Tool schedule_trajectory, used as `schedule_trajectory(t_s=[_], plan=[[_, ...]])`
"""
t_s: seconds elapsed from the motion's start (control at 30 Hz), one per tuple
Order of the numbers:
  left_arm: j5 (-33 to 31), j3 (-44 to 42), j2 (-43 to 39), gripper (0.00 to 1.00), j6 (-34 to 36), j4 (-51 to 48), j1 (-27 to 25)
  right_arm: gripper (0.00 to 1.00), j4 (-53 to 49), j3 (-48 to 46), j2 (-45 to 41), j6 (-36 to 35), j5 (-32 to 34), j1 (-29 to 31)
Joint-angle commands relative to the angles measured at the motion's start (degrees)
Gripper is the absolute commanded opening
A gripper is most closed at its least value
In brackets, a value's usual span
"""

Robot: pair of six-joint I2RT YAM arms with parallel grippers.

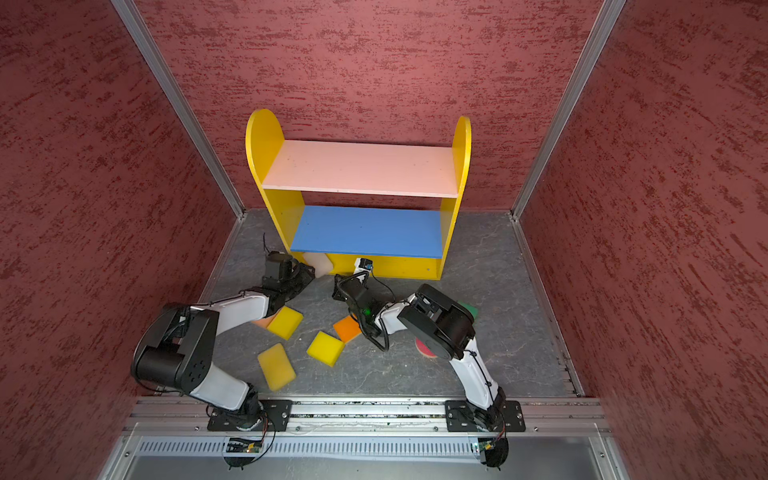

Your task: Place and organize the cleaning sponges onto the shelf

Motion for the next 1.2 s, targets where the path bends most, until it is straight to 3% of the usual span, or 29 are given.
schedule_trajectory(t_s=[0.0,0.1,0.47,0.8,0.97,1.17], plan=[[-0.28,-0.52,0.54,0.50,0.00,1.24,-0.80,0.28,1.08,-2.68,-3.05,-0.39,0.81,-0.31],[0.27,0.64,3.36,0.35,-0.43,2.29,-0.71,0.28,1.84,-4.59,-4.33,-0.30,0.79,-0.42],[-1.32,3.03,8.61,0.37,-1.15,5.46,-1.08,0.29,3.19,-7.38,-5.55,-0.37,0.37,-0.69],[-1.87,1.29,3.87,0.30,-0.94,4.72,-1.16,0.29,3.51,-7.09,-3.70,1.00,-0.99,-0.95],[-2.14,2.15,5.46,0.39,-0.45,6.55,-1.16,0.29,3.30,-6.72,-3.15,1.11,-1.68,-0.93],[-1.94,5.45,10.61,0.37,-0.32,6.59,-1.07,0.30,3.66,-7.74,-3.49,1.38,-1.07,-1.26]])
